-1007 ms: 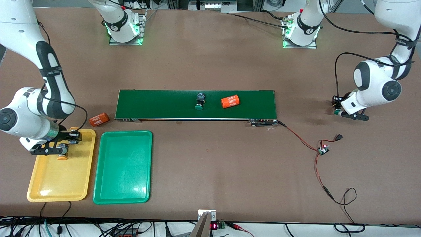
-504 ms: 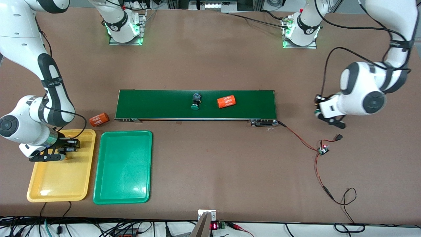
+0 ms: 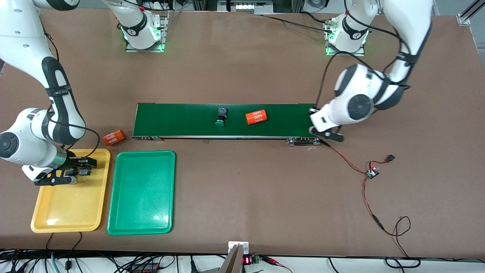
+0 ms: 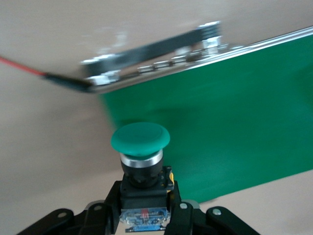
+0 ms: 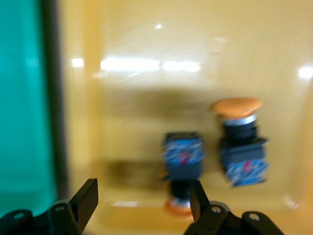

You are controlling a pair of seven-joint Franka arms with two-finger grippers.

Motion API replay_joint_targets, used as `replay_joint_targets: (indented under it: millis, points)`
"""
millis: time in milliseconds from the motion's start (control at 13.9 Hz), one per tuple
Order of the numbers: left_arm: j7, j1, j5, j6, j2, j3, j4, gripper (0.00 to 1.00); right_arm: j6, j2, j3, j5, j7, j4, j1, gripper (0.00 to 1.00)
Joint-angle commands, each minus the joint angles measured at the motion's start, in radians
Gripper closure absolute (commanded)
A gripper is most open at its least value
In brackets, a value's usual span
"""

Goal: Sort buttons by color to trays

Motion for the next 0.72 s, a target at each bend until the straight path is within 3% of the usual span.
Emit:
replay_joint_targets:
  millis: [0, 72, 144, 288, 432, 647]
  points:
    - [-0.087, -0.002, -0.014, 0.032, 0.034, -0.053, 0.021, 0.74, -0.027, -0.22, 0.064, 0.062, 0.097, -0.23, 0.012, 0.16]
    - [-0.109, -0.003, -0.014, 0.035, 0.035, -0.058, 0.023, 0.6, -0.027, -0.274, 0.096, 0.081, 0.14, -0.293, 0.01, 0.16]
    - [-0.11, -0.003, -0.014, 0.032, 0.03, -0.059, 0.021, 0.01, -0.023, -0.333, 0.127, 0.116, 0.183, -0.361, 0.013, 0.16]
    - [-0.115, 0.008, -0.014, 0.02, -0.017, -0.07, 0.024, 0.0, -0.03, -0.414, 0.161, 0.138, 0.298, -0.427, 0.065, 0.16]
    - [-0.109, 0.035, -0.005, -0.082, -0.085, -0.053, 0.053, 0.0, -0.029, -0.463, 0.217, 0.136, 0.447, -0.466, 0.116, 0.14]
    - [-0.101, 0.04, 0.008, -0.303, -0.105, 0.091, 0.158, 0.0, 0.017, -0.472, 0.377, 0.124, 0.663, -0.477, 0.133, 0.07]
